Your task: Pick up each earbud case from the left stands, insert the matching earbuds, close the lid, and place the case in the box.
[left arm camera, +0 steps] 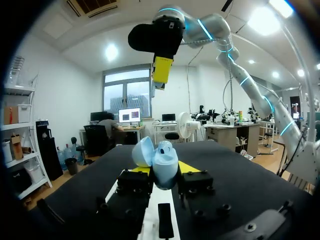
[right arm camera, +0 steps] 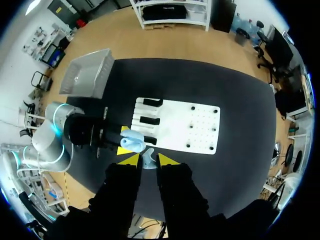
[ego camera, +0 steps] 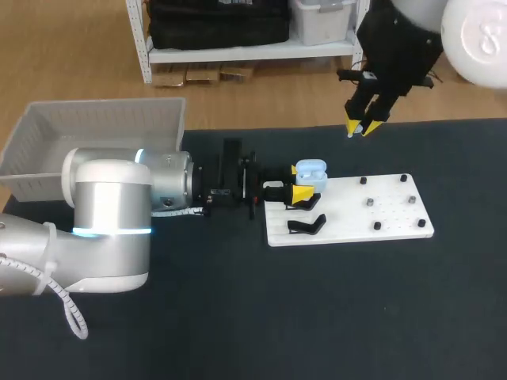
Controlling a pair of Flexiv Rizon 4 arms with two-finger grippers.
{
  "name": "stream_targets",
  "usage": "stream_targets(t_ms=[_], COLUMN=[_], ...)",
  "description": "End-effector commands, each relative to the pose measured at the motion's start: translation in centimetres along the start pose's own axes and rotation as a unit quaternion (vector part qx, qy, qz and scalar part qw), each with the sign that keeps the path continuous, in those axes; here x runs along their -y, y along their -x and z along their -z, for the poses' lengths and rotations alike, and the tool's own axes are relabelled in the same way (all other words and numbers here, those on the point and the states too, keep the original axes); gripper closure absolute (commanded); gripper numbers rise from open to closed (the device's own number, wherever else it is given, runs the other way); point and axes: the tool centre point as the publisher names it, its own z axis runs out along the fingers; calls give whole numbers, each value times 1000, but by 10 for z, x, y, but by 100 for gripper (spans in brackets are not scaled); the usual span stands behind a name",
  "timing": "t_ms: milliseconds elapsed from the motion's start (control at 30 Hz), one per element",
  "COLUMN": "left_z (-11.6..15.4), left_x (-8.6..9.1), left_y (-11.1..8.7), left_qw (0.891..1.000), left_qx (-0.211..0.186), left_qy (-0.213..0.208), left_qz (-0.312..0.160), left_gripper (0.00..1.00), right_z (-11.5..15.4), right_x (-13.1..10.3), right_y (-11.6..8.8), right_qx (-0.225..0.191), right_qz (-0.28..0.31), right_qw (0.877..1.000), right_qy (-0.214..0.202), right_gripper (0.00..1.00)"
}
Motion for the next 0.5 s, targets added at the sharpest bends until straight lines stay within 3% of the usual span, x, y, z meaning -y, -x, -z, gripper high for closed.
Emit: stream_targets(t_ms=[33,333,500], left_z=[0,0,0], left_x=[0,0,0], left_y=[-1,-1,-1], left_qw=[1000,1000,1000], left_qx=[2,2,2], left_qy=[2,2,2], left_qz=[-2,-2,-2], left_gripper=[100,100,100], right_z=[0,0,1], right_x=[1,1,-25], right_y=[-2,-2,2], right_qx=[3,3,-19], right_qz=[-1,-1,92], right_qw=[1000,1000,995], right_qy=[-1,-1,-19], right_gripper=[100,100,100])
